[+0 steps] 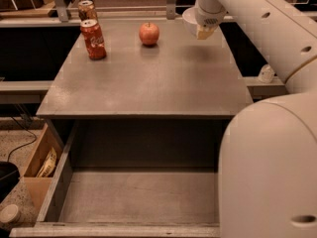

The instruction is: Move white bowl near apple

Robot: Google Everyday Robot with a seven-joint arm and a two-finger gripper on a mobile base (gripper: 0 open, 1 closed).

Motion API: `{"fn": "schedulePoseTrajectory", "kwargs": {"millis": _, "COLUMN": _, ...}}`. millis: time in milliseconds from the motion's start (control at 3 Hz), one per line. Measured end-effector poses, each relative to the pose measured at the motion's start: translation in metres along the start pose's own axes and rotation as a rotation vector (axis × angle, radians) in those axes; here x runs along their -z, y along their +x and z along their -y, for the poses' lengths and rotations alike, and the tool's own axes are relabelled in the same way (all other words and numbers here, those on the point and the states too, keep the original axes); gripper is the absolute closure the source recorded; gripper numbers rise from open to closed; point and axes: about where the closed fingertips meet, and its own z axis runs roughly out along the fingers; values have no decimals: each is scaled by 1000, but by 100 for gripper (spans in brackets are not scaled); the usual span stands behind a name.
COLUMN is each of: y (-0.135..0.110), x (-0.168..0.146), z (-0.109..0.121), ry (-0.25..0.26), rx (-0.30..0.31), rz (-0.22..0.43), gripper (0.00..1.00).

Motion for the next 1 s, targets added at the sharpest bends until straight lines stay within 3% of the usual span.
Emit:
{"fn": "schedulePoseTrajectory", "kwargs": {"millis": 333, "y": -12, "x": -27, "z": 22, "ry": 15, "rx": -39, "rz": 80, "gripper": 100}}
{"fn": "schedulePoseTrajectory", "kwargs": {"millis": 667, "y": -40, "x": -55, "z": 29, "ry": -7, "rx": -37, "rz": 159, "gripper": 100}}
{"fn": "schedulePoseTrajectory", "kwargs": {"millis": 1000, "y": -59, "x": -73, "z": 20, "ry": -59, "rx": -3, "rz": 183, "gripper": 100}}
